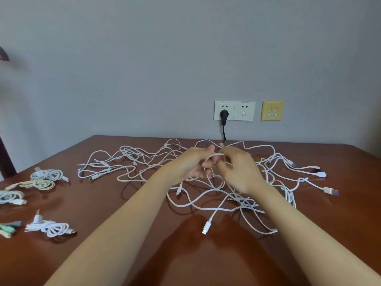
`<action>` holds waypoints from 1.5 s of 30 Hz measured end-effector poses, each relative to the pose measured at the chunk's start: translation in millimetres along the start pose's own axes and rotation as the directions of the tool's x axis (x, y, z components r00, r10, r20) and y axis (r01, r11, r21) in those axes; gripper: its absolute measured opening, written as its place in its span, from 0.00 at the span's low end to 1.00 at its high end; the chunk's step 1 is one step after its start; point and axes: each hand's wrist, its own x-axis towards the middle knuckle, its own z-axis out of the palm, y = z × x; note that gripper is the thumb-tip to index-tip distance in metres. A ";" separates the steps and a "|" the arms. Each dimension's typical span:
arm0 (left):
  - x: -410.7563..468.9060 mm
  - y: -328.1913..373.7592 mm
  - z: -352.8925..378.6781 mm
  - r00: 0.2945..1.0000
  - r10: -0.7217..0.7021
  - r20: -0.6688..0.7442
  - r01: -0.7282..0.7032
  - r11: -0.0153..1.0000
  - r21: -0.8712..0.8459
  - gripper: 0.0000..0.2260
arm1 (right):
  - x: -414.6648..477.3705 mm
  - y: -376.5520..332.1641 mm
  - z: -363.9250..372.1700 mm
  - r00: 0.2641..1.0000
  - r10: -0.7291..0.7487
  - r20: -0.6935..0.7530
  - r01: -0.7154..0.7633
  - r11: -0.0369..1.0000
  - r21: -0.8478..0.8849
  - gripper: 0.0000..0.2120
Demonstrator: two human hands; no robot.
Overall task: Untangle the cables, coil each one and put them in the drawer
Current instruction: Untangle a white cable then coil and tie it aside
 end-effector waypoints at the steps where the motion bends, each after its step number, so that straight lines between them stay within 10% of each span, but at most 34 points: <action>1: 0.2 -0.4 -2.3 1.000 0.014 -0.002 -0.014 0.994 -0.104 0.17 | -1.6 4.4 -1.7 1.000 0.012 0.007 -0.012 1.000 0.019 0.08; 5: 5.7 -4.1 -15.6 0.997 0.067 -0.026 -0.070 0.810 -0.582 0.15 | -2.5 9.4 -11.3 0.990 0.134 0.036 -0.138 0.916 0.377 0.19; 11: 16.9 -15.6 -2.0 0.990 0.122 -0.073 -0.132 0.592 -0.795 0.12 | 8.6 16.8 1.2 0.938 0.319 -0.135 -0.226 0.860 0.458 0.18; 18: 27.1 -38.7 -4.0 0.981 0.065 -0.186 -0.192 0.516 -0.835 0.20 | 1.7 44.7 15.6 0.843 0.506 -0.184 -0.401 0.818 0.412 0.10; 22: 32.7 -46.6 -16.1 0.939 -0.018 -0.343 -0.244 0.667 -0.704 0.18 | -0.3 50.5 17.5 0.882 0.472 -0.021 -0.441 0.839 0.318 0.11; 29: 35.1 -52.6 -15.5 0.938 0.012 -0.347 -0.261 0.683 -0.682 0.17 | -8.0 43.5 32.0 0.895 0.283 0.346 -0.275 0.959 -0.072 0.13; 36: 35.2 -52.4 -15.5 0.909 -0.004 -0.418 -0.315 0.650 -0.692 0.16 | -10.0 35.3 29.5 0.903 0.205 0.379 -0.164 0.977 -0.137 0.14; 45: 31.6 -41.6 -26.0 0.910 -0.033 -0.413 -0.334 0.530 -0.779 0.18 | -2.4 23.3 8.9 0.946 0.187 0.266 -0.291 0.850 0.439 0.09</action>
